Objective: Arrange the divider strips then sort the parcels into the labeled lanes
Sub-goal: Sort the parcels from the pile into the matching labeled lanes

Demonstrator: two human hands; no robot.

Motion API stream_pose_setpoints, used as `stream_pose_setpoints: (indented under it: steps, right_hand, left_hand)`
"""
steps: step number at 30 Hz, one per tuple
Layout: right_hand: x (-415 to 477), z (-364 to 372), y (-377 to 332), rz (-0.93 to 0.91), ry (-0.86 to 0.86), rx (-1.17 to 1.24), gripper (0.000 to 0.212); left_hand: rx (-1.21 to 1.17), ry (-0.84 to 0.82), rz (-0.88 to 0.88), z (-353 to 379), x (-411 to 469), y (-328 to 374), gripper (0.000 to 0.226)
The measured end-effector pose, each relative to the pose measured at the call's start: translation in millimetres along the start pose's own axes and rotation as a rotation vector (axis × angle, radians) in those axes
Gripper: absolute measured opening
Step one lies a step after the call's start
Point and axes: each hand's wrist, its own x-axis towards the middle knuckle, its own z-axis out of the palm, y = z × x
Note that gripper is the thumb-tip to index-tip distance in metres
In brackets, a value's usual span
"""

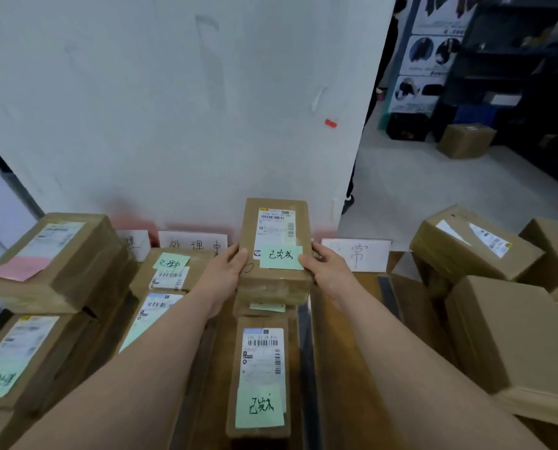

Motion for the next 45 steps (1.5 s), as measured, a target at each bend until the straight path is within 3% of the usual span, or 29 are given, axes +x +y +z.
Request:
stream_pose_setpoints:
  steps: [8, 13, 18, 22, 26, 37, 45]
  right_hand:
    - [16, 18, 25, 0.058, 0.041, -0.095, 0.04]
    - [15, 20, 29, 0.065, 0.06, -0.145, 0.041]
    - [7, 21, 21, 0.032, 0.103, -0.268, 0.041]
    - [-9, 11, 9, -0.021, 0.177, -0.463, 0.057]
    - [-34, -10, 1, -0.131, 0.27, -0.579, 0.05]
    - [-144, -134, -3, -0.15, 0.467, -0.685, 0.048]
    - [-219, -283, 21, 0.012, 0.528, -0.712, 0.046]
  left_hand:
    - [0.024, 0.016, -0.1, -12, 22, -27, 0.048]
    - [0.099, 0.018, -0.049, -12, 22, -35, 0.05]
    - [0.317, 0.082, 0.016, -12, 16, -30, 0.057]
    - [0.494, 0.176, 0.234, -13, 1, -11, 0.047]
    - [0.716, 0.201, 0.474, -2, -21, 10, 0.039]
    - [0.758, 0.041, 0.657, 125, -106, 47, 0.044]
    - [0.76, -0.085, 0.602, 261, -162, 35, 0.045]
